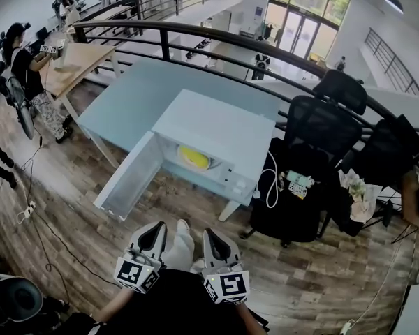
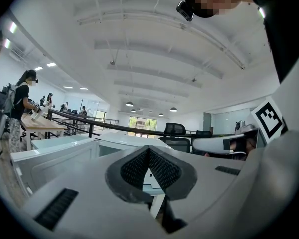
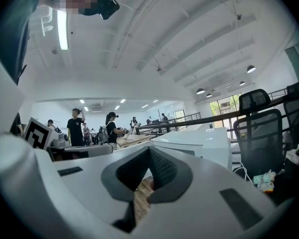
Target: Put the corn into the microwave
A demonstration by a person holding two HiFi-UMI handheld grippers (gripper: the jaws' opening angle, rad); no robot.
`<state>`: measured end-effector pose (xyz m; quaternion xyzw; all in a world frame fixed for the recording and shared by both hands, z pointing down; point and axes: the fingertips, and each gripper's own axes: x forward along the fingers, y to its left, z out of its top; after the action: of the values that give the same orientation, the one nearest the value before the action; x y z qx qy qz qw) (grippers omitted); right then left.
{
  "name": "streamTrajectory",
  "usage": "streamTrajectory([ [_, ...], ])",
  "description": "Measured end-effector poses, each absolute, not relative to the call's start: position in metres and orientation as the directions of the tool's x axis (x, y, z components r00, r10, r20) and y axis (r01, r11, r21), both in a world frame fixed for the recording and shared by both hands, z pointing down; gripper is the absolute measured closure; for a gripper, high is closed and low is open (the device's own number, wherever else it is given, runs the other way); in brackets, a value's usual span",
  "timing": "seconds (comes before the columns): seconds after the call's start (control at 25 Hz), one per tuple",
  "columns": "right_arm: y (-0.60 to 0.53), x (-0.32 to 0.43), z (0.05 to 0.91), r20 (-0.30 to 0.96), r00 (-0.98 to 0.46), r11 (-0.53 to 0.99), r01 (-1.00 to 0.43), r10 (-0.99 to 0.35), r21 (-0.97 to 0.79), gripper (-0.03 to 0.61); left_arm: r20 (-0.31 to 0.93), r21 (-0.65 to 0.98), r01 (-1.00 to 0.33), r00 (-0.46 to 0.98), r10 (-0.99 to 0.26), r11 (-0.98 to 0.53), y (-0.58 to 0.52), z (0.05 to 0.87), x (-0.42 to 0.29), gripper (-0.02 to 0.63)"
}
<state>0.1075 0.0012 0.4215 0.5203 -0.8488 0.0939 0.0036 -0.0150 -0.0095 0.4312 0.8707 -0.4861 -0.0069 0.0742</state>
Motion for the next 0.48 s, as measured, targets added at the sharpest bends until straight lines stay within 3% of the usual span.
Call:
streamTrajectory([
  [0.48, 0.0028, 0.1071, 0.4225, 0.11, -0.456, 0.439, -0.886, -0.883, -0.153, 0.571, 0.068, 0.146, -0.843, 0.53, -0.845, -0.518, -0.0097, 0.4313, -0.0141, 0.611],
])
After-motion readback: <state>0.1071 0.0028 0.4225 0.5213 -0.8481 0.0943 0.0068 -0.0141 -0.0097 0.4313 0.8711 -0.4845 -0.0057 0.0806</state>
